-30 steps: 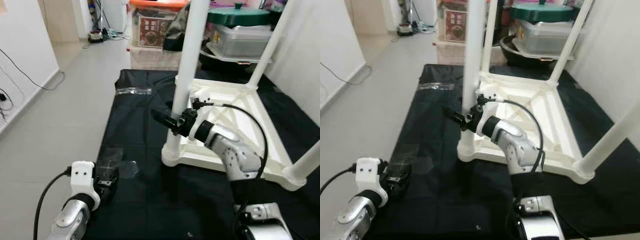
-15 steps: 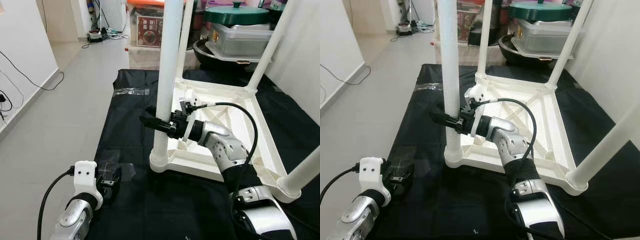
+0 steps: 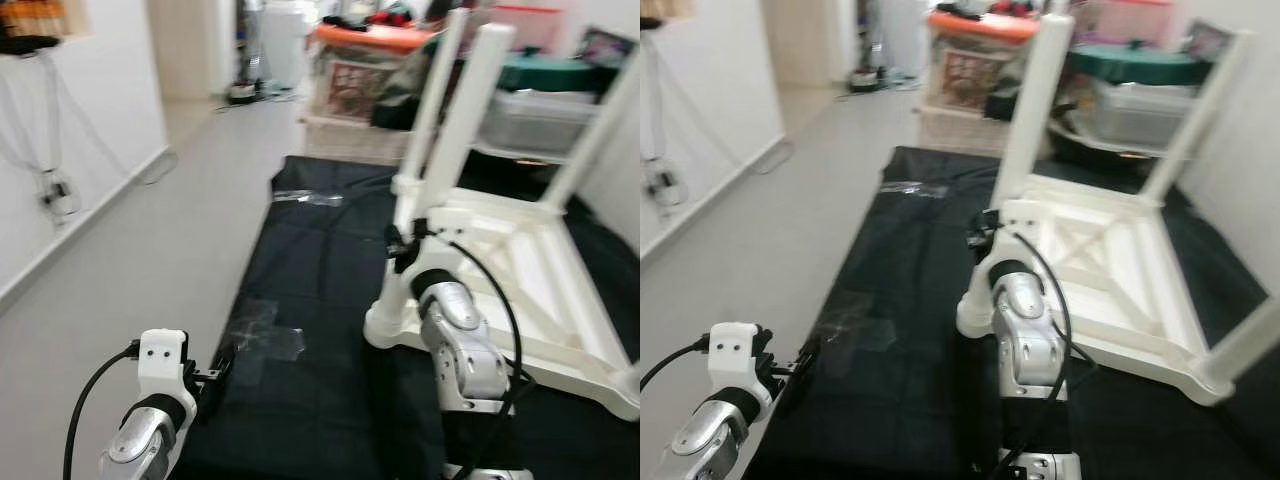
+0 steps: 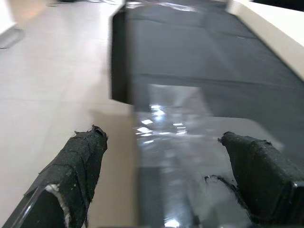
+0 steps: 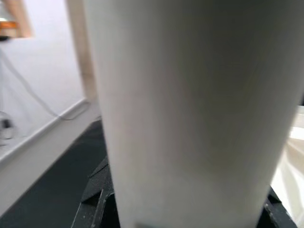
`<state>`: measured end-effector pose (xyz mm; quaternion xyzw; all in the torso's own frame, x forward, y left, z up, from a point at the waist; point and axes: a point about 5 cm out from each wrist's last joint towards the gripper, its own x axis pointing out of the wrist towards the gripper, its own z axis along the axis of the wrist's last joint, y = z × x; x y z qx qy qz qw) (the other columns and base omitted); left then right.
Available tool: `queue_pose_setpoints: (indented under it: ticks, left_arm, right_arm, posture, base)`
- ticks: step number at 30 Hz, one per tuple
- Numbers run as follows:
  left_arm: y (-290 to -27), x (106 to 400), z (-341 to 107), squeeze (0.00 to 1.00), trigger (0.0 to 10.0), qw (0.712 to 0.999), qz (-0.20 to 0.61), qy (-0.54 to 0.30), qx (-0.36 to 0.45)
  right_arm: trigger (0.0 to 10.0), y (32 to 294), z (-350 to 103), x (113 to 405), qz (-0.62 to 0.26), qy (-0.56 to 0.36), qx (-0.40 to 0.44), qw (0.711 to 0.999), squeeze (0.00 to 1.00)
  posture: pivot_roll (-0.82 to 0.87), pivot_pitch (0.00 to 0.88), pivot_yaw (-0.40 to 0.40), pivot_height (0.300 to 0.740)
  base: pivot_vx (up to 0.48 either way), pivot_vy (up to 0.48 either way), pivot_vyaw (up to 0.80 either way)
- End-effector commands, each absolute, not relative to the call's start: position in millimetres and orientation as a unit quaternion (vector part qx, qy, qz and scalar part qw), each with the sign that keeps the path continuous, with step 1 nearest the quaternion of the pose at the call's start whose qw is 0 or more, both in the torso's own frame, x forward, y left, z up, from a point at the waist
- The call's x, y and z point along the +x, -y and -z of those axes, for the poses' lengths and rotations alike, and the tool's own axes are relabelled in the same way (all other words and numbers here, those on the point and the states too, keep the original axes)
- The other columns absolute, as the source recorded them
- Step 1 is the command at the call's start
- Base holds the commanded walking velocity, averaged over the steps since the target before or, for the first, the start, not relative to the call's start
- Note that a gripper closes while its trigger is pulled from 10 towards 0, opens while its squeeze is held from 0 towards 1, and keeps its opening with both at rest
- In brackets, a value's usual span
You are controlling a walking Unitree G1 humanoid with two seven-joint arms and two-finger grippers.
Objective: Building children table
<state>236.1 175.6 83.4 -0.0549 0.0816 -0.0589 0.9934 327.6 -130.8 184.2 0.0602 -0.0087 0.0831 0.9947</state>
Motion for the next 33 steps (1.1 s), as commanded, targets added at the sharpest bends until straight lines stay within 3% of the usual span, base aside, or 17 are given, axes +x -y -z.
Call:
queue_pose_setpoints:
  ticks: [1, 5, 6, 7, 10, 13, 14, 22, 23, 24, 25, 27, 28, 29, 30, 31, 33]
  left_arm:
    - [-175.3, 236.7, -80.1, 0.00, 10.0, 0.992, 0.064, -0.094, -0.050]
    - [-174.6, 239.8, -80.3, 0.00, 10.0, 0.992, 0.065, -0.093, -0.050]
    - [-174.0, 241.1, -81.1, 0.00, 10.0, 0.992, 0.066, -0.091, -0.050]
    - [-174.0, 241.1, -81.1, 0.00, 10.0, 0.992, 0.066, -0.091, -0.050]
    - [-173.6, 243.1, -82.2, 0.00, 10.0, 0.993, 0.066, -0.087, -0.049]
    - [-174.0, 243.0, -82.1, 0.00, 10.0, 0.993, 0.065, -0.087, -0.049]
    - [-174.6, 242.8, -81.8, 0.00, 10.0, 0.993, 0.065, -0.086, -0.048]
    - [-174.3, 243.5, -82.6, 0.00, 10.0, 0.993, 0.062, -0.083, -0.048]
    - [-174.9, 242.3, -82.2, 0.00, 10.0, 0.993, 0.062, -0.083, -0.047]
    - [-175.6, 241.0, -81.6, 0.00, 10.0, 0.993, 0.061, -0.084, -0.047]
    - [-175.6, 241.0, -81.6, 0.00, 10.0, 0.993, 0.061, -0.084, -0.047]
    - [-176.0, 240.2, -81.1, 0.00, 10.0, 0.993, 0.061, -0.085, -0.046]
    - [-175.9, 239.4, -80.6, 0.00, 10.0, 0.993, 0.061, -0.086, -0.046]
    - [-175.3, 239.0, -80.0, 0.00, 10.0, 0.993, 0.062, -0.087, -0.046]
    - [-175.3, 239.0, -80.0, 0.00, 10.0, 0.993, 0.062, -0.087, -0.046]
    - [-174.7, 238.8, -80.0, 0.00, 10.0, 0.993, 0.062, -0.087, -0.046]
    - [-174.3, 238.8, -80.3, 0.00, 10.0, 0.993, 0.062, -0.086, -0.046]
  right_arm:
    - [10.0, 126.5, -173.6, 328.1, -0.131, -0.007, 0.104, 0.986, 1.00]
    - [10.0, 116.8, -189.8, 336.9, -0.193, 0.013, 0.117, 0.974, 1.00]
    - [10.0, 110.5, -199.0, 341.4, -0.258, 0.019, 0.121, 0.958, 0.00]
    - [10.0, 110.5, -199.0, 341.4, -0.258, 0.019, 0.121, 0.958, 0.00]
    - [10.0, 100.0, -229.2, 334.6, -0.490, 0.046, 0.125, 0.861, 0.00]
    - [10.0, 99.7, -230.3, 331.7, -0.533, 0.044, 0.116, 0.837, 0.00]
    - [10.0, 96.1, -225.1, 331.5, -0.581, 0.034, 0.091, 0.808, 0.00]
    - [10.0, 77.1, -207.2, 332.4, -0.660, 0.010, 0.025, 0.750, 0.00]
    - [0.0, 76.0, -202.7, 338.1, -0.623, 0.007, 0.020, 0.782, 0.00]
    - [0.0, 76.0, -196.5, 349.5, -0.548, -0.001, 0.002, 0.836, 0.00]
    - [0.0, 76.0, -196.5, 349.5, -0.548, -0.001, 0.002, 0.836, 0.00]
    - [0.0, 77.9, -191.2, 359.7, -0.473, -0.011, -0.012, 0.881, 0.00]
    - [0.0, 96.4, -182.2, 375.0, -0.309, -0.039, 0.001, 0.950, 0.00]
    - [0.0, 125.6, -169.0, 379.7, -0.139, -0.070, 0.022, 0.988, 0.00]
    - [0.0, 125.6, -169.0, 379.7, -0.139, -0.070, 0.022, 0.988, 0.00]
    - [0.0, 150.2, -154.6, 374.1, -0.015, -0.099, 0.035, 0.994, 0.00]
    - [0.0, 165.9, -143.1, 365.4, 0.054, -0.118, 0.036, 0.991, 0.00]
  posture:
    - [0.03, 0.000, -0.033, 0.740]
    - [0.03, 0.000, -0.038, 0.740]
    - [0.03, 0.000, -0.038, 0.740]
    - [0.03, 0.000, -0.038, 0.740]
    - [0.05, 0.000, -0.051, 0.740]
    - [0.05, 0.000, -0.053, 0.740]
    - [0.06, 0.000, -0.063, 0.740]
    - [0.08, 0.000, -0.076, 0.740]
    - [0.09, 0.000, -0.078, 0.740]
    - [0.08, 0.000, -0.077, 0.740]
    - [0.08, 0.000, -0.077, 0.740]
    - [0.08, 0.000, -0.077, 0.740]
    - [0.08, 0.000, -0.075, 0.740]
    - [0.07, 0.000, -0.075, 0.740]
    - [0.07, 0.000, -0.075, 0.740]
    - [0.07, 0.000, -0.076, 0.740]
    - [0.08, 0.000, -0.077, 0.740]
  base:
    - [0.000, 0.000, 0.00]
    - [0.000, 0.000, 0.00]
    - [0.000, 0.000, 0.00]
    - [0.000, 0.000, 0.00]
    - [0.000, 0.000, 0.00]
    - [0.000, 0.000, 0.00]
    - [0.000, 0.000, 0.00]
    - [0.000, 0.000, 0.00]
    - [0.000, 0.000, 0.00]
    - [0.000, 0.000, 0.00]
    - [0.000, 0.000, 0.00]
    - [0.000, 0.000, 0.00]
    - [0.000, 0.000, 0.00]
    - [0.000, 0.000, 0.00]
    - [0.000, 0.000, 0.00]
    - [0.000, 0.000, 0.00]
    - [0.000, 0.000, 0.00]
